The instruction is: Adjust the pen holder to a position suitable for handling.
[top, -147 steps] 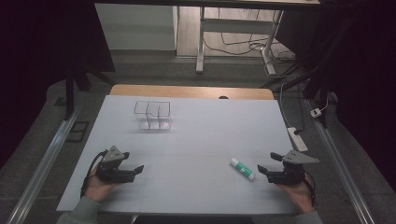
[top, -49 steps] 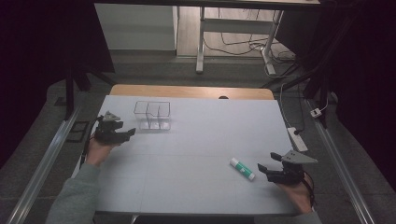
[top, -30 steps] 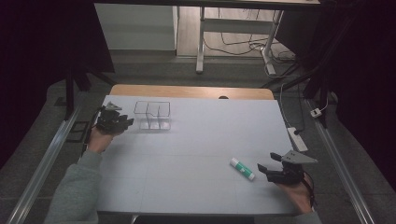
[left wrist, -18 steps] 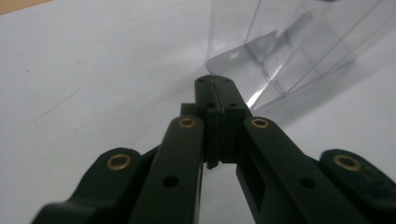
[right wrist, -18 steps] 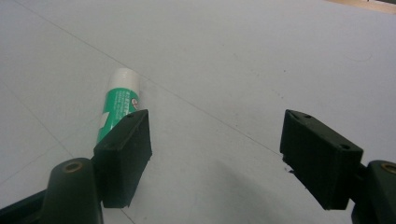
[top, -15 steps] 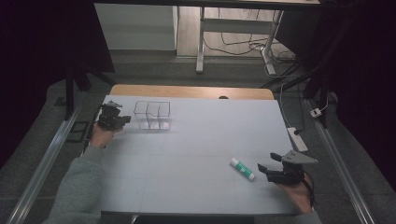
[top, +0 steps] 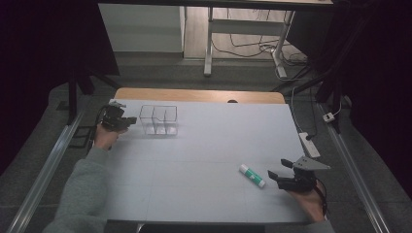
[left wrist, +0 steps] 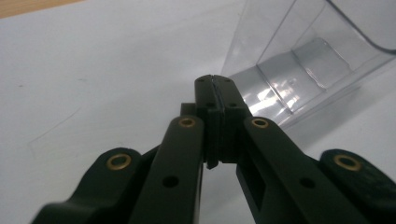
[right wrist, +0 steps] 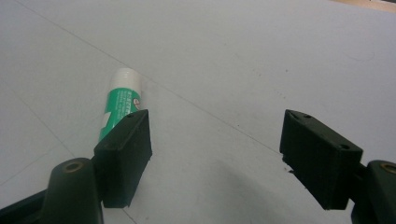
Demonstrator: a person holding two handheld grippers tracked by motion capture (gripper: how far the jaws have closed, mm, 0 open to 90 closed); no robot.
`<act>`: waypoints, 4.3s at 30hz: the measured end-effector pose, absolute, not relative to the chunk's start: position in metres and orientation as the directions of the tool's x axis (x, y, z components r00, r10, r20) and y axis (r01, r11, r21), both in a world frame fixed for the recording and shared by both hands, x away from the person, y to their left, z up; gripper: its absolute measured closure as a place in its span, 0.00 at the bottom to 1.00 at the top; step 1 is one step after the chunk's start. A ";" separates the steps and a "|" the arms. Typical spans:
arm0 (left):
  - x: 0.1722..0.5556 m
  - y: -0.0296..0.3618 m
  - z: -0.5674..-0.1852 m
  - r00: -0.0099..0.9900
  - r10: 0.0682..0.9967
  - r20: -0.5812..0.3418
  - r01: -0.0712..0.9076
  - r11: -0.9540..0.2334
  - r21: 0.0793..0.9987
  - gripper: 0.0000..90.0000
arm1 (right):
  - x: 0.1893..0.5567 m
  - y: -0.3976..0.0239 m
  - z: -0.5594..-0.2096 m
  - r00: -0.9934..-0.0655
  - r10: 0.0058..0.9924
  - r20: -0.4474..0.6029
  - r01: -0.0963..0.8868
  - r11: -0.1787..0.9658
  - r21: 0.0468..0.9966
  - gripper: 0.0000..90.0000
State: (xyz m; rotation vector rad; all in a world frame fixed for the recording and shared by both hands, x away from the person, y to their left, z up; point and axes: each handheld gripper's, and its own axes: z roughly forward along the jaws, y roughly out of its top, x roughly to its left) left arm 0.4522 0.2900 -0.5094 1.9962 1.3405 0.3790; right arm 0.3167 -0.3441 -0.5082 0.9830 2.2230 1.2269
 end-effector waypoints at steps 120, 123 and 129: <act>0.481 0.155 -0.507 0.645 0.751 -0.143 0.601 -0.382 0.702 0.99 | 0.316 -0.344 -0.508 -0.667 0.745 -0.024 0.376 0.364 0.852 0.28; 0.481 0.153 -0.508 0.646 0.750 -0.145 0.602 -0.383 0.701 0.99 | 0.316 -0.344 -0.508 -0.666 0.745 -0.024 0.376 0.364 0.852 0.28; 0.480 0.154 -0.506 0.642 0.755 -0.133 0.596 -0.383 0.706 0.98 | 0.316 -0.344 -0.507 -0.666 0.745 -0.026 0.376 0.366 0.852 0.28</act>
